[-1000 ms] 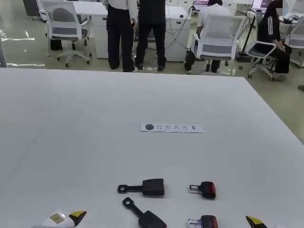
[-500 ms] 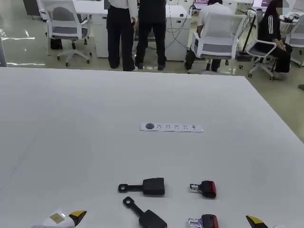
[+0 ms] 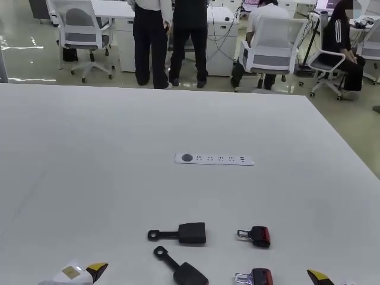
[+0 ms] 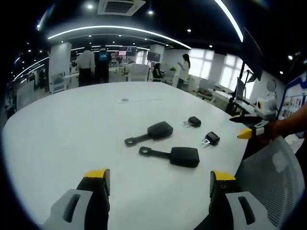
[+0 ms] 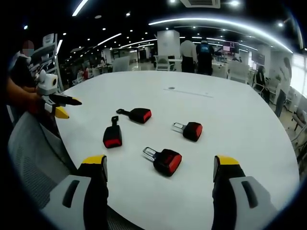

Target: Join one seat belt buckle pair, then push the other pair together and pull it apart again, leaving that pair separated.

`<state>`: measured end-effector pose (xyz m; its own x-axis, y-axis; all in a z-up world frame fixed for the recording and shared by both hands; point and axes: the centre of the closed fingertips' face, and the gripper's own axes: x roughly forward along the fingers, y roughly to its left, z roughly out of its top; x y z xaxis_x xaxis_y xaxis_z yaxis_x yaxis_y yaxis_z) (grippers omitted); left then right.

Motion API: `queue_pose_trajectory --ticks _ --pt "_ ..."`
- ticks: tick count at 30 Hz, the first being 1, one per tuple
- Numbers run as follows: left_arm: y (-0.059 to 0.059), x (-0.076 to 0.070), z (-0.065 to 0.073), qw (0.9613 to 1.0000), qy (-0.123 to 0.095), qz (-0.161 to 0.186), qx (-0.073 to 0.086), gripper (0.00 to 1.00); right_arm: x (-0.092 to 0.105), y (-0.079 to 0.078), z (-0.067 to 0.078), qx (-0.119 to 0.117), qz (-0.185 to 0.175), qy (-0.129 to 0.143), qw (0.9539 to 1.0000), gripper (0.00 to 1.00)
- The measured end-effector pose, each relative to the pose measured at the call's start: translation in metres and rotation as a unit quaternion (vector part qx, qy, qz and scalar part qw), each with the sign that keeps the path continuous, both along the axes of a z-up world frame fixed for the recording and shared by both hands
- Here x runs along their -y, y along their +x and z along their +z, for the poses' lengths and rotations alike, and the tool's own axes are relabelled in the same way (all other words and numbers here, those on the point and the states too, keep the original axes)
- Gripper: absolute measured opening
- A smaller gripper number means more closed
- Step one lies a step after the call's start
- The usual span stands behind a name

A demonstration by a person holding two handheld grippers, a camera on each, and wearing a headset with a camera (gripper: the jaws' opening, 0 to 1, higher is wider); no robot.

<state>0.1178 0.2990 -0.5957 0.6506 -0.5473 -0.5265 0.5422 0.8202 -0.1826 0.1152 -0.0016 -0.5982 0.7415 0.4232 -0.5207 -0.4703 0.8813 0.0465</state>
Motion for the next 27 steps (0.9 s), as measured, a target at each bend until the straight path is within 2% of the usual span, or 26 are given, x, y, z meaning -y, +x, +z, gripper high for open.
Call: queue_pose_trajectory --ticks 27 --pt "-0.0014 0.0022 0.0005 1.0 0.0 -0.005 -0.001 0.88 0.0001 -0.0013 -0.001 -0.002 0.004 -0.001 1.0 0.92"
